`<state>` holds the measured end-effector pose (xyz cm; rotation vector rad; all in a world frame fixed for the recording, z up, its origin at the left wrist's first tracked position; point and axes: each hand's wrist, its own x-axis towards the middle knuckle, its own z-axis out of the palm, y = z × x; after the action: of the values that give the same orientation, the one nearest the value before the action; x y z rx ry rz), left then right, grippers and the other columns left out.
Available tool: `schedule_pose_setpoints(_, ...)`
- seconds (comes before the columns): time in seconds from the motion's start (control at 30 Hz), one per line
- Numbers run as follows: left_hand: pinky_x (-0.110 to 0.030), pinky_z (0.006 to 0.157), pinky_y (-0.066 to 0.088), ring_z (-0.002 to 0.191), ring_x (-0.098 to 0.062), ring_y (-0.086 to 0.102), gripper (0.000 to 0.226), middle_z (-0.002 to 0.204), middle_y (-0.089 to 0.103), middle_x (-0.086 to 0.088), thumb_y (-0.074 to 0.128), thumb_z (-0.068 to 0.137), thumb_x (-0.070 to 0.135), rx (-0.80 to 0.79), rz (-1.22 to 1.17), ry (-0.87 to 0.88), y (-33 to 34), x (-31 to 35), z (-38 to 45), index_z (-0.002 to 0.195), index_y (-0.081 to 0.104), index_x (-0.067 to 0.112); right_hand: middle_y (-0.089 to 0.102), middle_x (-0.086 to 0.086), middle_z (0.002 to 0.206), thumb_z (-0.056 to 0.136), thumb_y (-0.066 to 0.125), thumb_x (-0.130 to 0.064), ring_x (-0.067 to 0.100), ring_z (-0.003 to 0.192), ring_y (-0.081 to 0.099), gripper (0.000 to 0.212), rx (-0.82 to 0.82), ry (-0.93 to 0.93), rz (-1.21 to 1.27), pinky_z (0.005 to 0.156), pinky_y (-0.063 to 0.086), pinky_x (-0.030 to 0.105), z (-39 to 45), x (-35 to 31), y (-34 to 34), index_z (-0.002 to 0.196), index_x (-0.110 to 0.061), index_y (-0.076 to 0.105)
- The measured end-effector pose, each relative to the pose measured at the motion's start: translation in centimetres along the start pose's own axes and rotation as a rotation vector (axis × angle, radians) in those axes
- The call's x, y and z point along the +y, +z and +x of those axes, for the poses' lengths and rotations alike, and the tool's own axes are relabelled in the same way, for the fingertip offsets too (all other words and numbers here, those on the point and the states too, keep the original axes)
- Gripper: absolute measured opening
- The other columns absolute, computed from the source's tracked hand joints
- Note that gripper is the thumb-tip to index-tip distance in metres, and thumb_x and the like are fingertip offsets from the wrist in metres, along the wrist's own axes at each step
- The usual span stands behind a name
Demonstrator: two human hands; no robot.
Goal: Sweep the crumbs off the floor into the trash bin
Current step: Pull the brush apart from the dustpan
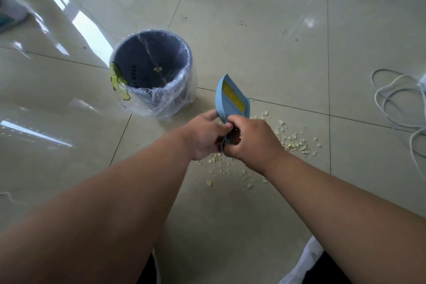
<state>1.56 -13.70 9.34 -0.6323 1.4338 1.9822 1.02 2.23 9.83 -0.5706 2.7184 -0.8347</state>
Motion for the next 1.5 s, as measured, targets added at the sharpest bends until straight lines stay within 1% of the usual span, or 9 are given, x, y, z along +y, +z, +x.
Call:
schedule_pose_setpoints(0.2, -0.047, 0.080, 0.060, 0.099, -0.032, 0.073, 0.039, 0.119, 0.074, -0.022, 0.056, 0.104, 0.000, 0.004, 0.037, -0.036, -0.6, -0.5, 0.8, 0.137, 0.062, 0.020, 0.066, -0.002, 0.075, 0.071, 0.075, -0.034, 0.021, 0.068, 0.062, 0.028, -0.004, 0.040, 0.107, 0.060, 0.055, 0.040, -0.4, 0.4, 0.9, 0.092, -0.022, 0.061)
schedule_pose_setpoints(0.33, -0.049, 0.083, 0.062, 0.111, -0.037, 0.073, 0.036, 0.121, 0.074, -0.022, 0.059, 0.102, 0.002, 0.027, 0.048, -0.034, -1.4, -0.7, 0.7, 0.134, 0.064, 0.019, 0.076, -0.002, 0.091, 0.072, 0.081, -0.026, 0.014, 0.087, 0.073, 0.036, -0.014, 0.082, 0.231, 0.077, 0.061, 0.039, -0.6, -0.4, 1.0, 0.105, -0.020, 0.070)
schedule_pose_setpoints(0.47, -0.044, 0.074, 0.062, 0.099, -0.031, 0.073, 0.033, 0.126, 0.071, -0.024, 0.058, 0.103, 0.002, 0.050, 0.007, -0.023, -2.3, -1.2, 0.4, 0.132, 0.065, 0.016, 0.079, -0.004, 0.104, 0.071, 0.085, -0.024, 0.004, 0.098, 0.074, 0.045, -0.028, 0.096, 0.325, 0.090, 0.061, 0.038, -0.4, -0.7, 1.2, 0.114, -0.021, 0.073)
schedule_pose_setpoints(0.7, -0.051, 0.082, 0.060, 0.097, -0.029, 0.073, 0.040, 0.121, 0.073, -0.020, 0.055, 0.104, 0.004, -0.045, 0.016, -0.034, -2.3, -0.1, 0.3, 0.136, 0.063, 0.027, 0.036, -0.002, 0.156, 0.066, 0.092, -0.037, 0.013, 0.137, 0.044, 0.109, -0.136, 0.074, 0.209, 0.108, 0.042, 0.025, 1.5, -0.6, 0.2, 0.157, -0.025, 0.035)
schedule_pose_setpoints(0.77, -0.048, 0.080, 0.060, 0.095, -0.028, 0.073, 0.039, 0.116, 0.075, -0.018, 0.055, 0.104, 0.004, -0.062, 0.031, -0.045, -2.1, 0.0, 0.2, 0.135, 0.064, 0.026, 0.039, -0.003, 0.157, 0.065, 0.092, -0.041, 0.013, 0.137, 0.045, 0.114, -0.178, 0.083, 0.183, 0.106, 0.044, 0.027, 1.7, -0.4, -0.3, 0.160, -0.025, 0.030)
schedule_pose_setpoints(1.03, -0.044, 0.076, 0.060, 0.096, -0.028, 0.073, 0.044, 0.115, 0.075, -0.018, 0.056, 0.103, -0.001, -0.069, 0.035, -0.078, -1.7, -0.7, 0.1, 0.138, 0.063, 0.025, 0.066, -0.008, 0.123, 0.064, 0.089, -0.041, 0.007, 0.104, 0.069, 0.103, -0.210, 0.094, 0.269, 0.085, 0.063, 0.032, 0.6, -0.5, 0.0, 0.152, -0.029, 0.037)
schedule_pose_setpoints(1.2, -0.047, 0.078, 0.061, 0.102, -0.034, 0.069, 0.039, 0.127, 0.070, -0.025, 0.055, 0.104, 0.000, -0.043, 0.055, -0.104, -1.9, -0.6, -0.1, 0.136, 0.063, 0.020, 0.066, -0.009, 0.134, 0.069, 0.079, -0.037, 0.005, 0.117, 0.066, 0.093, -0.222, 0.135, 0.356, 0.096, 0.058, 0.033, 0.6, 0.4, 1.1, 0.152, -0.032, 0.040)
schedule_pose_setpoints(1.33, -0.044, 0.071, 0.065, 0.088, -0.032, 0.067, 0.031, 0.106, 0.068, -0.025, 0.053, 0.103, -0.002, 0.056, 0.120, -0.113, -2.9, -0.8, 0.0, 0.132, 0.056, 0.010, 0.075, -0.008, 0.111, 0.082, 0.057, -0.011, 0.010, 0.099, 0.072, 0.053, -0.116, 0.160, 0.348, 0.082, 0.059, 0.032, 0.6, 1.8, 1.2, 0.130, -0.032, 0.063)
schedule_pose_setpoints(1.5, -0.033, 0.067, 0.056, 0.065, -0.022, 0.061, 0.026, 0.084, 0.062, -0.017, 0.046, 0.097, -0.002, 0.262, 0.252, -0.185, -5.8, -1.3, 0.4, 0.120, 0.055, 0.006, 0.076, -0.006, 0.102, 0.092, 0.054, -0.014, 0.016, 0.090, 0.076, 0.033, -0.068, 0.340, 0.339, 0.083, 0.064, 0.044, 0.8, 4.3, 2.4, 0.115, -0.030, 0.071)
